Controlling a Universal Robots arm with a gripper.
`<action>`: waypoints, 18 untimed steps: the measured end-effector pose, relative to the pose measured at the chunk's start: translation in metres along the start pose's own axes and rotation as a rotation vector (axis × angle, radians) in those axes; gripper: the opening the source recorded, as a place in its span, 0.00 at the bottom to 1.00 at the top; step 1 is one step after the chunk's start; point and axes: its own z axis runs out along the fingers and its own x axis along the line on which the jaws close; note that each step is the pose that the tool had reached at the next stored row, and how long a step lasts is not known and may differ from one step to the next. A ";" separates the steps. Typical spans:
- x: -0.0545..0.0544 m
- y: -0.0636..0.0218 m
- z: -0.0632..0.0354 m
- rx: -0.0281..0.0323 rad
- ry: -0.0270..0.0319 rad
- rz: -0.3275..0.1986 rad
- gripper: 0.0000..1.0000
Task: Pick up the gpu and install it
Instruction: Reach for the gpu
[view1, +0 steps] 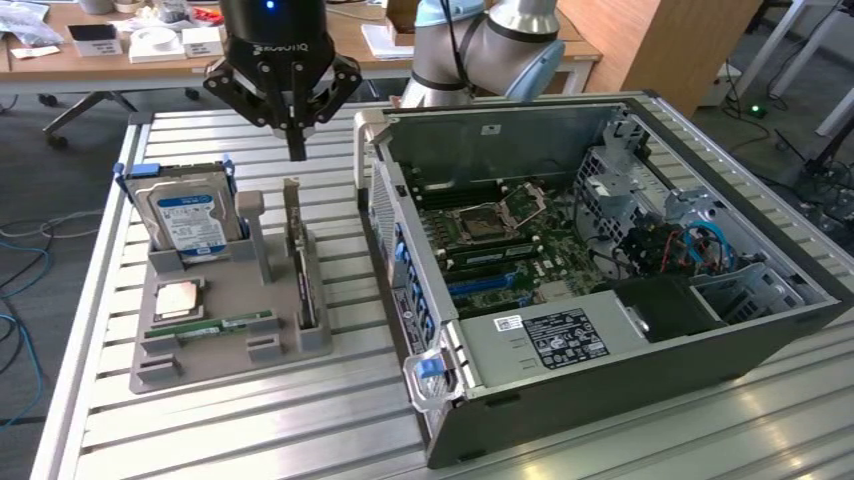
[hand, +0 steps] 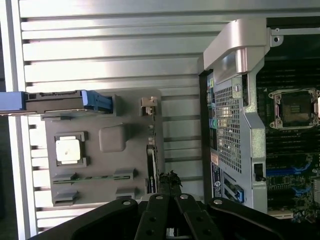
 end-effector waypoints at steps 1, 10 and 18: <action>0.000 0.0000 0.0000 0.0000 -0.0001 0.000 0.11; 0.005 -0.0004 -0.0001 0.0000 0.0000 0.000 0.11; 0.009 -0.0006 -0.0002 0.0000 -0.0001 0.000 0.11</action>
